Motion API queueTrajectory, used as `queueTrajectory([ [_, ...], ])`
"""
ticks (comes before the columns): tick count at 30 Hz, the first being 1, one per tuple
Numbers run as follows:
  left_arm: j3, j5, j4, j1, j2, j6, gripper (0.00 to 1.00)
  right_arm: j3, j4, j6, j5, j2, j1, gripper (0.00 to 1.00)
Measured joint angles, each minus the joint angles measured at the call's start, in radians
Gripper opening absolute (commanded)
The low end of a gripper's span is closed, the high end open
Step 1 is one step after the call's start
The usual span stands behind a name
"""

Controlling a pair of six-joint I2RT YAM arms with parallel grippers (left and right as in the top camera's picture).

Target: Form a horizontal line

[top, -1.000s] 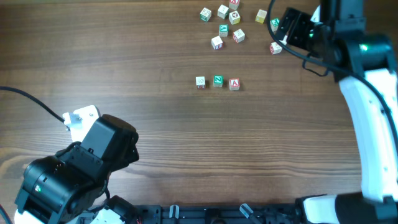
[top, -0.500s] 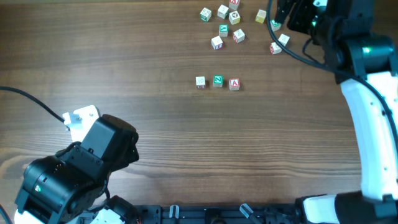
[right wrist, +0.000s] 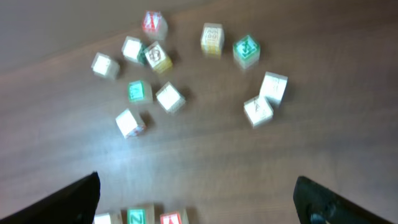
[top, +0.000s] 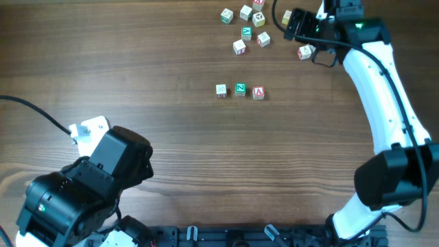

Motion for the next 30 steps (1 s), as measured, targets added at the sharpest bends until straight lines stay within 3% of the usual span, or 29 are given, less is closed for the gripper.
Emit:
queueTrajectory([
  [11,0.0,0.0,0.0,0.0,0.0,0.0,1.0,0.0,-0.029,-0.027,-0.179,0.009,0.0,1.0],
  [30,0.0,0.0,0.0,0.0,0.0,0.0,1.0,0.003,0.109,-0.106,-0.202,-0.011,0.0,1.0],
])
